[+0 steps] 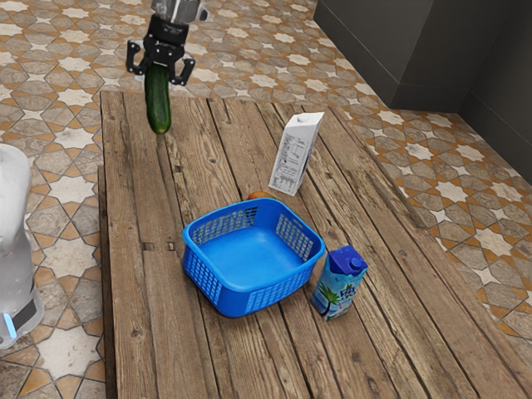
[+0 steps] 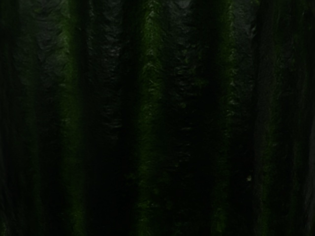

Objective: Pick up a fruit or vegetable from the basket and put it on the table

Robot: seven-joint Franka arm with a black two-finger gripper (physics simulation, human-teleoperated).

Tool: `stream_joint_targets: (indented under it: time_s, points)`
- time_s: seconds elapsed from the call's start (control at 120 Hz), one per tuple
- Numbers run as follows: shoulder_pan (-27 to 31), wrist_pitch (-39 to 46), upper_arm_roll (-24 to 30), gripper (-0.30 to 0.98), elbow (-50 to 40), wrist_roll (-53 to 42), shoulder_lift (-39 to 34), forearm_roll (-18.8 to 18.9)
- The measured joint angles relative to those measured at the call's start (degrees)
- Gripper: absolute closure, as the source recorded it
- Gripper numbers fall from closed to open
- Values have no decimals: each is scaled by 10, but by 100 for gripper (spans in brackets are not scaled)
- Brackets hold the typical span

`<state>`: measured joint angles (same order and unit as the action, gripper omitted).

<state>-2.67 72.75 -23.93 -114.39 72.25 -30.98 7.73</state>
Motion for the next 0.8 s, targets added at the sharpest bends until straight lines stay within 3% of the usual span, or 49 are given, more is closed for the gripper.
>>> stream_joint_targets:
  time_s: [0.108,0.242,0.8]
  points:
    - [1,-3,-3,21,2,-11,6,-5]
    - [1,-4,-3,8,3,-22,7,-7]
    - [1,-5,-3,0,4,-54,8,-18]
